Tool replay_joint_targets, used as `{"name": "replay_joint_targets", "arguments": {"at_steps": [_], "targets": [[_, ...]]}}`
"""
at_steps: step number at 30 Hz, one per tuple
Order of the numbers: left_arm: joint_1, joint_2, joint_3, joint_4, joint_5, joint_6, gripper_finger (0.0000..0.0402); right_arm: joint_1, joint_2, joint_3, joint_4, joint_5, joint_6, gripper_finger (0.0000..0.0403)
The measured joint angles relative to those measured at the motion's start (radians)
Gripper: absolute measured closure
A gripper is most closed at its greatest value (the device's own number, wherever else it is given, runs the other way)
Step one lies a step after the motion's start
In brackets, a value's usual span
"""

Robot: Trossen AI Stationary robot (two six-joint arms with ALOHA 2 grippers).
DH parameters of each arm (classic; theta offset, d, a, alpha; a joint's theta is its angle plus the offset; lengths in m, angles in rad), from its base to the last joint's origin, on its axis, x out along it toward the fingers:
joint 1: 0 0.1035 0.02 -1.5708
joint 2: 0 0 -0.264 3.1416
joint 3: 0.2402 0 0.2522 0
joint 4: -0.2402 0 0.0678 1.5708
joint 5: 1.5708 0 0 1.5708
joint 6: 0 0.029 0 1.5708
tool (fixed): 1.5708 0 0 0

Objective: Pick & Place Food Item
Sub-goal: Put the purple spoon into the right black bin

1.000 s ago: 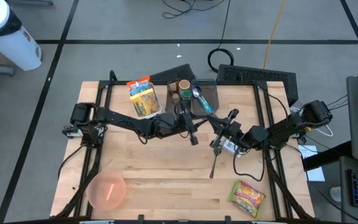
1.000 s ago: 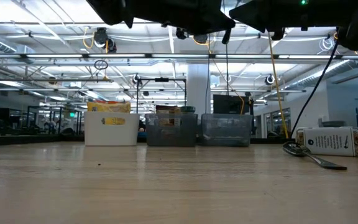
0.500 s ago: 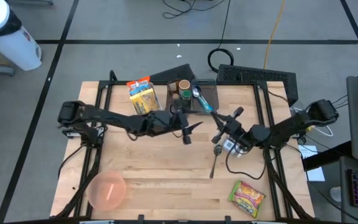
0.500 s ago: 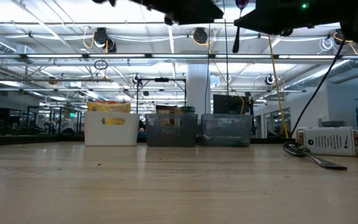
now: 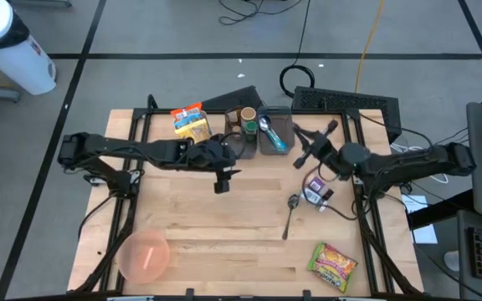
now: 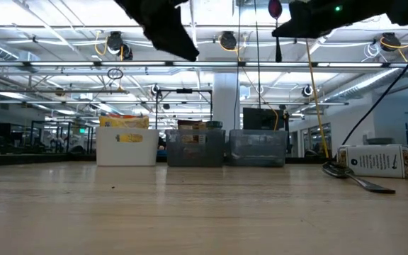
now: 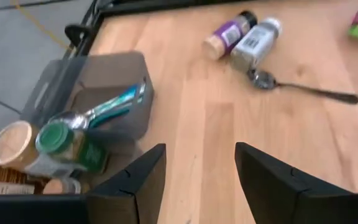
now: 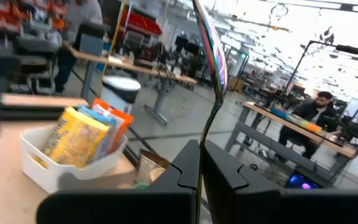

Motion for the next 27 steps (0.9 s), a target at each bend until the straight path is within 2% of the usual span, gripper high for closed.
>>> {"name": "replay_joint_targets", "arguments": {"at_steps": [5, 10, 13, 16, 21, 23, 27], "targets": [[0.029, 0.000, -0.052, -0.032, 0.002, -0.011, 0.0210, -0.122, 0.008, 0.108, -0.181, -0.118, 0.023, 0.0403], [0.070, 0.001, -0.102, -0.155, 0.002, -0.029, 0.0209, -0.245, 0.049, 0.221, -0.357, -0.273, 0.084, 0.0403], [0.095, -0.001, -0.144, -0.131, 0.043, -0.052, 0.0213, -0.316, 0.097, 0.294, -0.477, -0.380, 0.124, 0.0403], [0.116, -0.019, -0.203, 0.014, 0.183, -0.047, 0.0218, -0.379, 0.158, 0.354, -0.553, -0.473, 0.142, 0.0403], [0.147, -0.014, -0.363, 0.474, 0.492, -0.044, 0.0226, -0.471, 0.262, 0.428, -0.648, -0.586, 0.165, 0.0403], [0.158, -0.013, -0.414, 0.604, 0.521, -0.053, 0.0230, -0.506, 0.299, 0.449, -0.691, -0.652, 0.181, 0.0403], [0.177, -0.022, -0.491, 0.723, 0.515, -0.106, 0.0234, -0.568, 0.372, 0.496, -0.764, -0.755, 0.203, 0.0403]]}}
